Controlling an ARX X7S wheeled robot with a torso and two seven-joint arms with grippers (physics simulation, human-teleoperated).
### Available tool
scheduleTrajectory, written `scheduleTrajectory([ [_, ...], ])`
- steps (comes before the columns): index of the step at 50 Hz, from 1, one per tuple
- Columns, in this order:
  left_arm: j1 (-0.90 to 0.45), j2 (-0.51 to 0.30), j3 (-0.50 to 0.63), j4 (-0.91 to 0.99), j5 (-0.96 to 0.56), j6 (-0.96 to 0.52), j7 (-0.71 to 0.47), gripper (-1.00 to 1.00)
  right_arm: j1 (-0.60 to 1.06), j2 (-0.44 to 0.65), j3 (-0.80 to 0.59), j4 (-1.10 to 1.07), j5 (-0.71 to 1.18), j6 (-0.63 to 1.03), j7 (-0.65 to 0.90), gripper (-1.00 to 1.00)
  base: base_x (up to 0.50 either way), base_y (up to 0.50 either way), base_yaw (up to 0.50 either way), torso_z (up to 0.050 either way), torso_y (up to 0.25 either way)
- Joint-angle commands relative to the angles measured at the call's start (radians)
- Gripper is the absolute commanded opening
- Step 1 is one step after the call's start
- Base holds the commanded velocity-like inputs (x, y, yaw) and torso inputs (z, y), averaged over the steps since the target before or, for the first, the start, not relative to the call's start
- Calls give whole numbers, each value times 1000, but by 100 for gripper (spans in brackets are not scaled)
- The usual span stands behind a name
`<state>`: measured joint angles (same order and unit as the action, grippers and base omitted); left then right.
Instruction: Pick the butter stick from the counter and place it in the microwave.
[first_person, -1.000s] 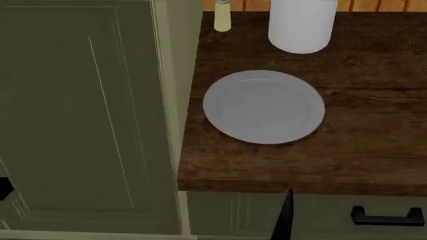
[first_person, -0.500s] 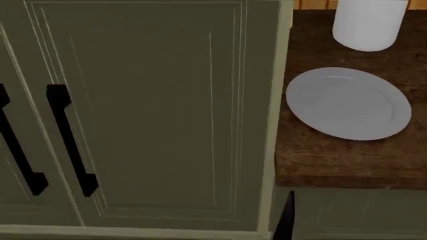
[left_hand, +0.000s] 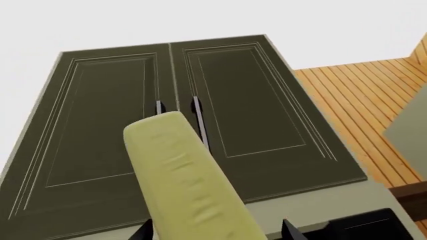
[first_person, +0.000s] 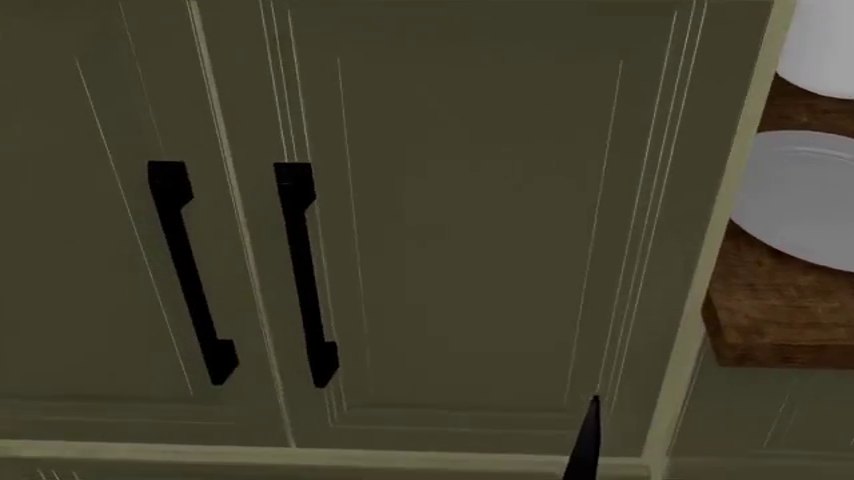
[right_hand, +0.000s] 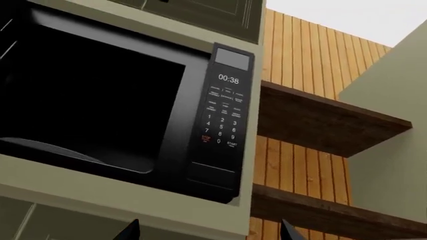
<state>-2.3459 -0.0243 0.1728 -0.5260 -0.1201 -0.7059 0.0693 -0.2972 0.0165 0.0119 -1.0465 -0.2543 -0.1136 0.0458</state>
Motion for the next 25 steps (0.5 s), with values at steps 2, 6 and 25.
scheduleTrajectory([
  [2, -10, 24, -23, -9, -15, -4, 0, -100, -44, -16, 54, -1, 24, -55, -21, 100, 0, 0, 0, 0, 0],
  [6, -10, 24, -26, -7, -11, -5, 2, -100, -24, -16, 42, -1, 10, -24, -22, 100, 0, 0, 0, 0, 0],
  [25, -10, 24, -17, -21, -16, 7, 0, -100, -12, -16, 40, -1, -5, -8, -16, 100, 333, 0, 0, 0, 0],
])
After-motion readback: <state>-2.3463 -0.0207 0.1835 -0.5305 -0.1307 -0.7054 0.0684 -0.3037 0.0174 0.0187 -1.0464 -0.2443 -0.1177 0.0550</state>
